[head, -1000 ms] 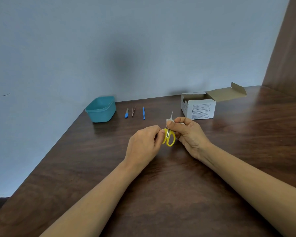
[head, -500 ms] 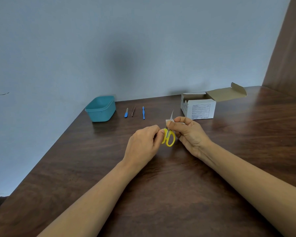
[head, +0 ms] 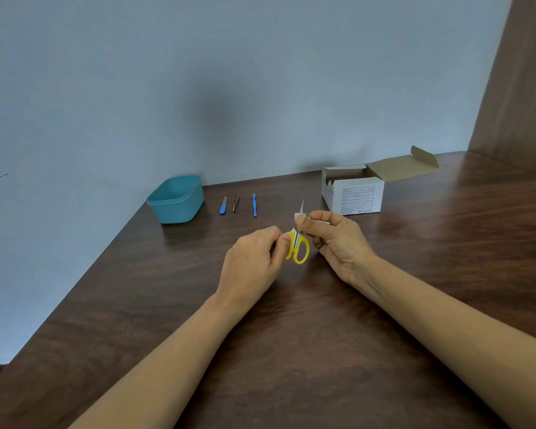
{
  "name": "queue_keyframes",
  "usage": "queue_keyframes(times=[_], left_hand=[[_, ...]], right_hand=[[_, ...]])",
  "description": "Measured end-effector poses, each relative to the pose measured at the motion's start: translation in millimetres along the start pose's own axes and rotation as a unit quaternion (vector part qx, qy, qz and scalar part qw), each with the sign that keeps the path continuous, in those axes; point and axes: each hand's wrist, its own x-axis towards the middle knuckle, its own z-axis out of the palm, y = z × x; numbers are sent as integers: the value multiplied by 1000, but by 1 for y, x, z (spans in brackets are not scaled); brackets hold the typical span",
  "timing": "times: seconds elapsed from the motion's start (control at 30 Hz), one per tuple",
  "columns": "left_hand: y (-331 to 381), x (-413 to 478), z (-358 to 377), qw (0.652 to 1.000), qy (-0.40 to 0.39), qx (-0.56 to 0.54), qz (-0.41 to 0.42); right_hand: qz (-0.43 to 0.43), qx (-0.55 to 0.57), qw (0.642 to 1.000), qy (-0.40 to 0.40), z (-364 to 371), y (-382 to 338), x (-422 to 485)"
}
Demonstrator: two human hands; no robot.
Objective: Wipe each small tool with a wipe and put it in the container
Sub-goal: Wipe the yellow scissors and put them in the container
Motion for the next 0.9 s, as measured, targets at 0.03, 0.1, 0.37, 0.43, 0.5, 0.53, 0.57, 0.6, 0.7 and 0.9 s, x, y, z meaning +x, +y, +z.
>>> queue_keyframes(times=[0.03, 0.1, 0.37, 0.43, 0.5, 0.53, 0.57, 0.6, 0.7, 0.9], left_hand=[[0, 0, 0, 1000, 4, 5, 0], [0, 0, 1, 1000, 13, 13, 0], [-1, 0, 1, 1000, 8, 16, 8], [-1, 0, 1, 1000, 5, 16, 11], [-1, 0, 1, 1000, 3, 8, 18], [-2, 0, 1, 1000, 0, -1, 20], [-3, 0, 1, 1000, -5, -11, 22], [-3, 0, 1, 999, -9, -20, 24], [-3, -1, 2, 999, -18, -22, 29], [-4, -1, 3, 999, -24, 15, 22]], right_hand=[[1, -4, 1000, 4, 0, 0, 0], [5, -6, 1000, 6, 0, 0, 1], [28, 38, 999, -13, -4, -2, 2], [31, 31, 999, -28, -4, -2, 3], [36, 23, 998, -39, -5, -2, 3], [39, 24, 998, -39, -5, -3, 3], [41, 29, 998, -37, -5, -3, 3], [42, 33, 998, -34, -5, -3, 3], [40, 30, 998, -24, -5, -3, 4], [22, -12, 999, -41, -5, -2, 4]])
